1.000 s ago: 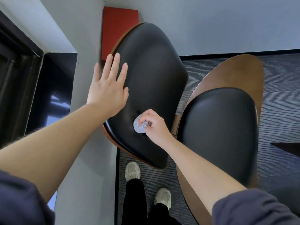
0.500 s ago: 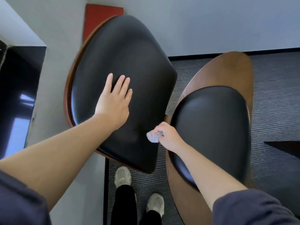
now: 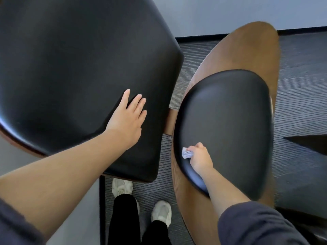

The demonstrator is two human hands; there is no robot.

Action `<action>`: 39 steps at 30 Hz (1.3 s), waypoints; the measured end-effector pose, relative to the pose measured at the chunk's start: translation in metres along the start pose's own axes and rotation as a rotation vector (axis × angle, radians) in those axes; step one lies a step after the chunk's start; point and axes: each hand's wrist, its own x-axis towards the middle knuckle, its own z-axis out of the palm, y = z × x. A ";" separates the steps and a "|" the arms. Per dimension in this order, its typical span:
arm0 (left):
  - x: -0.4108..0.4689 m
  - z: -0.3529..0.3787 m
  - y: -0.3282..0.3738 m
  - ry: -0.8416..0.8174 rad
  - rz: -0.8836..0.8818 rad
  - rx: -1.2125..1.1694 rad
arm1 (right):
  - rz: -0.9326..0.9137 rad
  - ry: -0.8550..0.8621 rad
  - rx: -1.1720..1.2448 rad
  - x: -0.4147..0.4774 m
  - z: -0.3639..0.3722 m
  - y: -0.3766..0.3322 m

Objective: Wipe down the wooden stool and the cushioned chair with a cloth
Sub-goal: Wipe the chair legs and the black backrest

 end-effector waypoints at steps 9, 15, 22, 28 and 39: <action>-0.002 -0.007 -0.002 -0.042 0.019 -0.023 | -0.004 -0.369 -0.327 -0.033 0.000 0.028; -0.019 -0.042 -0.007 -0.197 0.043 -0.242 | 0.069 -0.290 0.118 -0.050 -0.071 0.022; -0.039 -0.116 0.014 -0.165 -0.124 -1.298 | 0.291 -0.068 1.025 -0.118 -0.151 -0.012; -0.046 -0.176 0.050 -0.138 -0.051 -1.697 | 0.337 0.067 1.550 -0.161 -0.181 -0.018; -0.059 -0.273 0.129 -0.151 0.213 -1.741 | 0.299 0.169 1.793 -0.233 -0.227 0.067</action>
